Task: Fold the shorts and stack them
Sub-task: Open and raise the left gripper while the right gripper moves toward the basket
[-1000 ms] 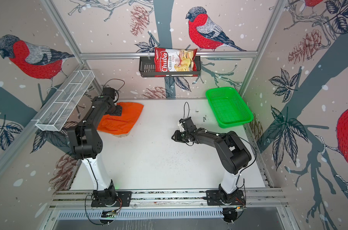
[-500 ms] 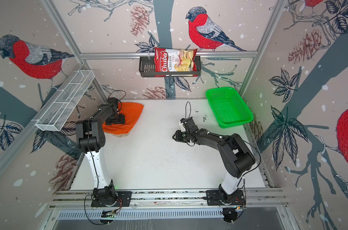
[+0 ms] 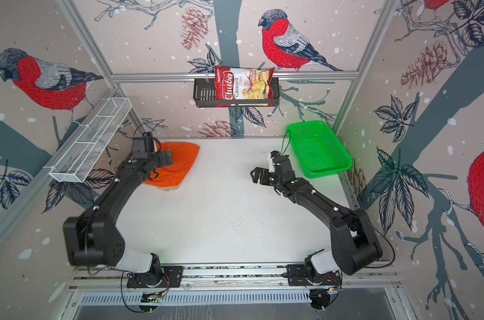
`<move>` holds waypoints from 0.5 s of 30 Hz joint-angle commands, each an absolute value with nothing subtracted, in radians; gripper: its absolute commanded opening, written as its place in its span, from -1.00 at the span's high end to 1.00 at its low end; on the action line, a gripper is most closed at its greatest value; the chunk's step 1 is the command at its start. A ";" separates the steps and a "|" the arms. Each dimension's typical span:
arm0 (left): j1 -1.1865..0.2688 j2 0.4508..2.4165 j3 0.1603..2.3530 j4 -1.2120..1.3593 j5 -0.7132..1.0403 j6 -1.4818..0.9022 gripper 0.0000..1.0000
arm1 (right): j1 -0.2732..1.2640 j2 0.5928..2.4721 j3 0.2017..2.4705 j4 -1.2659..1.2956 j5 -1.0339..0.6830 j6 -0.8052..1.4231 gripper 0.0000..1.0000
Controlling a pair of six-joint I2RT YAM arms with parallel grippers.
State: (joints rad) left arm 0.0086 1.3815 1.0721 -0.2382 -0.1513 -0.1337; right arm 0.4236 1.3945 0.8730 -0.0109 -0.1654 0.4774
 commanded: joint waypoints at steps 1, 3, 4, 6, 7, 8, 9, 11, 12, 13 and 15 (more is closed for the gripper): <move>0.001 1.220 0.793 0.242 -0.095 -0.148 -0.96 | 0.353 1.319 0.815 0.057 -0.041 0.397 -0.99; -0.006 1.130 0.644 0.404 -0.133 -0.153 -0.96 | 0.299 1.270 0.760 0.120 -0.002 0.362 -0.98; -0.009 1.088 0.582 0.466 -0.150 -0.151 -0.96 | 0.271 1.257 0.731 0.151 0.010 0.341 -0.99; -0.015 1.035 0.483 0.555 -0.155 -0.127 -0.96 | 0.220 1.201 0.667 0.236 0.026 0.296 -0.99; -0.017 1.019 0.436 0.593 -0.174 -0.115 -0.97 | 0.198 1.183 0.627 0.287 0.038 0.268 -0.98; -0.018 1.006 0.396 0.626 -0.188 -0.103 -0.96 | 0.178 1.169 0.588 0.339 0.050 0.241 -0.98; -0.019 0.999 0.364 0.654 -0.197 -0.092 -0.96 | 0.164 1.162 0.558 0.384 0.062 0.220 -0.99; -0.020 1.000 0.281 0.742 -0.218 -0.078 -0.96 | 0.138 1.153 0.487 0.474 0.092 0.188 -0.99; -0.019 1.009 0.253 0.789 -0.215 -0.072 -0.96 | 0.130 1.156 0.461 0.508 0.102 0.181 -0.99; -0.019 1.025 0.218 0.841 -0.207 -0.069 -0.96 | 0.119 1.161 0.434 0.544 0.107 0.168 -0.99; -0.019 1.077 0.168 0.934 -0.186 -0.071 -0.97 | 0.108 1.171 0.383 0.608 0.110 0.139 -0.99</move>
State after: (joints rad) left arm -0.0174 1.0412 0.2138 0.6926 -0.1867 -0.0963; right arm 0.1192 1.1648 0.4244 0.4225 0.0658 0.2123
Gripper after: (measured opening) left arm 0.982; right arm 0.992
